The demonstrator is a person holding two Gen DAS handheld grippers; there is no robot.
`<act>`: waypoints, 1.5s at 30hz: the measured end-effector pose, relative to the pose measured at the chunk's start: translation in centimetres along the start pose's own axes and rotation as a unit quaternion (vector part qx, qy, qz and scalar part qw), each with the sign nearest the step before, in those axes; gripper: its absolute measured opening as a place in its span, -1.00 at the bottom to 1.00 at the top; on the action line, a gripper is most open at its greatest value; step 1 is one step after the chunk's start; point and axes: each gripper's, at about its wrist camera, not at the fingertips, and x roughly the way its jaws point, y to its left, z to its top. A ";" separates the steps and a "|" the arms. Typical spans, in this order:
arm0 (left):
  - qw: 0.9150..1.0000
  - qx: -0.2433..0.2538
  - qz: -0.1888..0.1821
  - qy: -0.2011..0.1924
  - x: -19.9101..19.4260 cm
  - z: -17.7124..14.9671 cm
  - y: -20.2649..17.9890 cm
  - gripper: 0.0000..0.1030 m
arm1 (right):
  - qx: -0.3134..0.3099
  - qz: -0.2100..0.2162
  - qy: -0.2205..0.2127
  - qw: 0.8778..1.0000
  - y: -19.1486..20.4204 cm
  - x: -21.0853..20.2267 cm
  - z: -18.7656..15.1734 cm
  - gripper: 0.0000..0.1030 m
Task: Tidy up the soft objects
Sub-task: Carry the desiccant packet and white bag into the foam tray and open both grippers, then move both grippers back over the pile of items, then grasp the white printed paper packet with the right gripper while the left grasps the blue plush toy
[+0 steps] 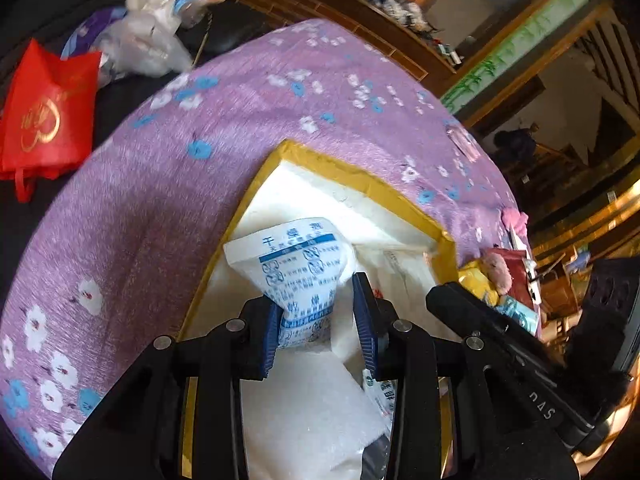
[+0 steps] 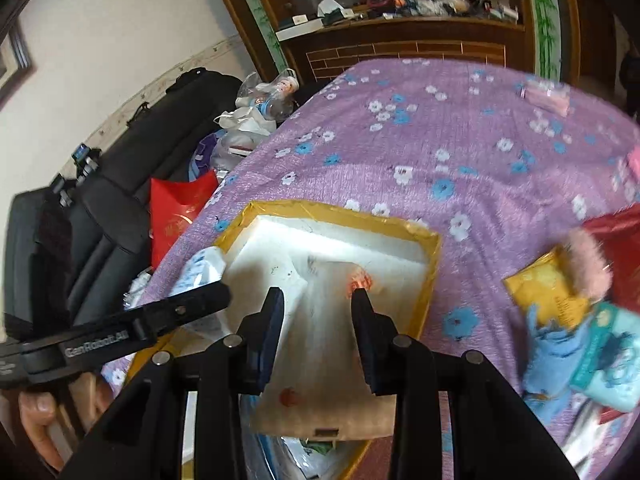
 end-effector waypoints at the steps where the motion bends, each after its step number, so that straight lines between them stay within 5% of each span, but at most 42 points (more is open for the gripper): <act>1: 1.000 0.004 -0.004 0.000 0.0 0.0 -0.1 -0.35 | 0.004 0.004 0.003 1.000 -0.2 0.3 -0.1 -0.34; 6: 1.000 -0.004 -0.025 0.010 0.0 0.1 0.3 -0.25 | 0.039 0.035 0.017 0.998 -1.3 0.8 -0.4 -0.33; 9: 0.998 -0.015 -0.061 0.015 -0.6 0.1 0.3 0.04 | 0.058 0.065 -0.005 0.996 -1.9 -1.1 -0.5 -0.28; 11: 0.998 -0.030 -0.063 -0.004 -1.5 -0.1 0.3 0.39 | 0.061 0.089 -0.026 0.994 -2.3 -3.2 -0.9 0.14; 13: 0.999 -0.035 -0.025 -0.032 -2.3 -0.2 0.3 0.53 | 0.054 0.105 -0.058 0.991 -2.5 -5.8 -1.8 0.27; 18: 0.997 -0.039 0.004 -0.061 -4.4 -1.3 -0.3 0.52 | 0.042 0.126 -0.088 0.987 -4.0 -10.3 -4.3 0.28; 22: 0.995 0.008 0.014 -0.101 -7.6 -5.5 -3.9 0.52 | 0.062 0.125 -0.098 0.985 -7.1 -13.3 -7.4 0.28; 29: 0.994 0.027 -0.102 -0.021 -6.2 -13.3 -10.2 0.52 | 0.120 0.089 -0.074 0.986 -13.1 -15.3 -11.6 0.29; 38: 0.989 0.110 -0.098 0.027 -3.6 -16.8 -16.9 0.52 | 0.162 0.048 -0.062 0.984 -17.7 -17.5 -14.2 0.29; 45: 0.988 0.119 -0.096 0.022 -3.3 -17.2 -17.5 0.52 | 0.161 0.039 -0.032 0.986 -18.1 -15.7 -13.8 0.29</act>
